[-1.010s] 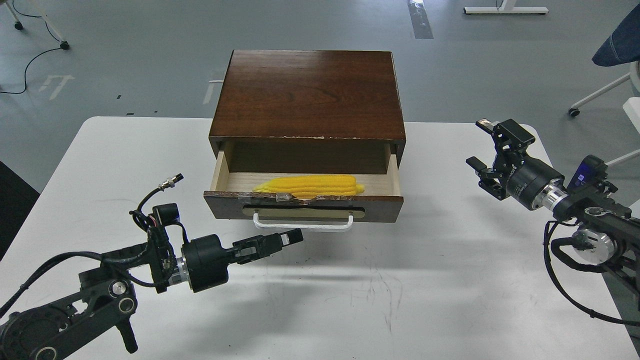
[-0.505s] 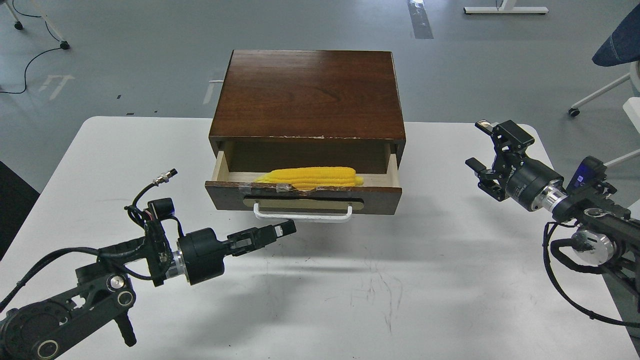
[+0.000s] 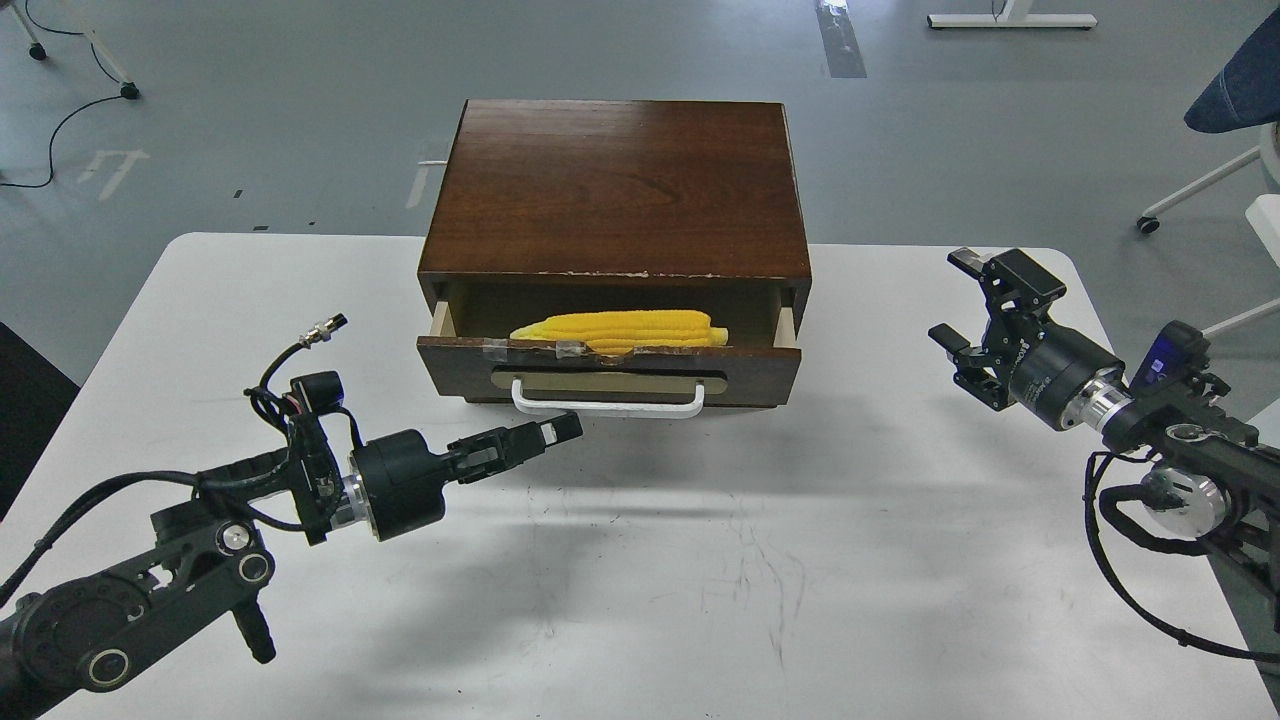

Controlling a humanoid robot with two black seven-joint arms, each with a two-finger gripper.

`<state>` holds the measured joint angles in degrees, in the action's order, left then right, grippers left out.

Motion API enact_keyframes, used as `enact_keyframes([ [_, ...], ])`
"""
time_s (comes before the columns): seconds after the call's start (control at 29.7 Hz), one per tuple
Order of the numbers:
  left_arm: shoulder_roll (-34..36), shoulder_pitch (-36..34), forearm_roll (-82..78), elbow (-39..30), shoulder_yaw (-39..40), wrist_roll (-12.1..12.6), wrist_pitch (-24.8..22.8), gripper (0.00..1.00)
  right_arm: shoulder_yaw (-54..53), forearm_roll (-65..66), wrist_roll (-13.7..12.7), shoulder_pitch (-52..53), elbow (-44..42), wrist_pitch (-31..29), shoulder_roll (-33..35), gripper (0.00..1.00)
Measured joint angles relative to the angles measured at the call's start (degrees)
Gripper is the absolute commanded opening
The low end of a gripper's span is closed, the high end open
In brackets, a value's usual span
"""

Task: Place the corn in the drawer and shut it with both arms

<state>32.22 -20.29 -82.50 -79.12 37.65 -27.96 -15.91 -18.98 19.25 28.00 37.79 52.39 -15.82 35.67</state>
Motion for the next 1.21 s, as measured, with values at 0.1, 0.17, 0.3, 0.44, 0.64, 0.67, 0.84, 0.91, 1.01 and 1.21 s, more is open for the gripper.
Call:
enact_keyframes([
  [0.1,-0.57,-0.58,0.0,1.08,-0.01,0.0,-0.01,0.0,0.0,0.0,0.0,0.0,0.0,0.0,0.0,1.0],
  [0.17,-0.77,-1.07,0.0,1.72,-0.07,-0.01,-0.02,0.0,0.0,0.0,0.0,0.0,0.0,0.01,0.0,1.0],
  [0.3,-1.28,-1.78,0.0,2.94,-0.12,-0.05,-0.08,0.0,-0.01,0.0,0.0,-0.16,0.0,0.0,0.0,1.0],
  [0.44,-1.77,-2.56,0.03,4.37,-0.11,-0.07,-0.09,0.0,-0.01,0.0,0.0,-0.46,0.0,0.05,0.0,1.0],
  [0.64,-2.78,-4.15,0.3,6.69,-0.11,-0.05,-0.09,0.0,-0.01,0.0,0.0,-0.53,0.0,0.08,0.0,1.0],
  [0.67,-2.86,-4.4,0.48,6.95,-0.11,-0.03,-0.09,0.0,-0.01,0.0,0.0,-0.53,0.0,0.08,0.0,1.0],
  [0.84,-2.95,-5.18,1.12,7.82,-0.1,-0.03,-0.09,0.0,-0.04,0.0,0.0,-0.53,-0.01,0.08,0.0,1.0],
  [0.91,-2.97,-5.52,1.18,8.41,-0.1,-0.03,-0.09,0.0,-0.06,0.0,0.0,-0.53,-0.01,0.09,0.0,1.0],
  [1.01,-3.02,-5.84,1.21,9.07,-0.1,-0.03,-0.09,0.0,-0.05,0.0,0.0,-0.53,-0.01,0.08,0.0,1.0],
  [1.21,-3.04,-5.98,1.4,9.57,-0.1,-0.03,0.0,0.0,-0.01,0.0,0.0,-0.53,-0.01,0.08,0.01,1.0],
])
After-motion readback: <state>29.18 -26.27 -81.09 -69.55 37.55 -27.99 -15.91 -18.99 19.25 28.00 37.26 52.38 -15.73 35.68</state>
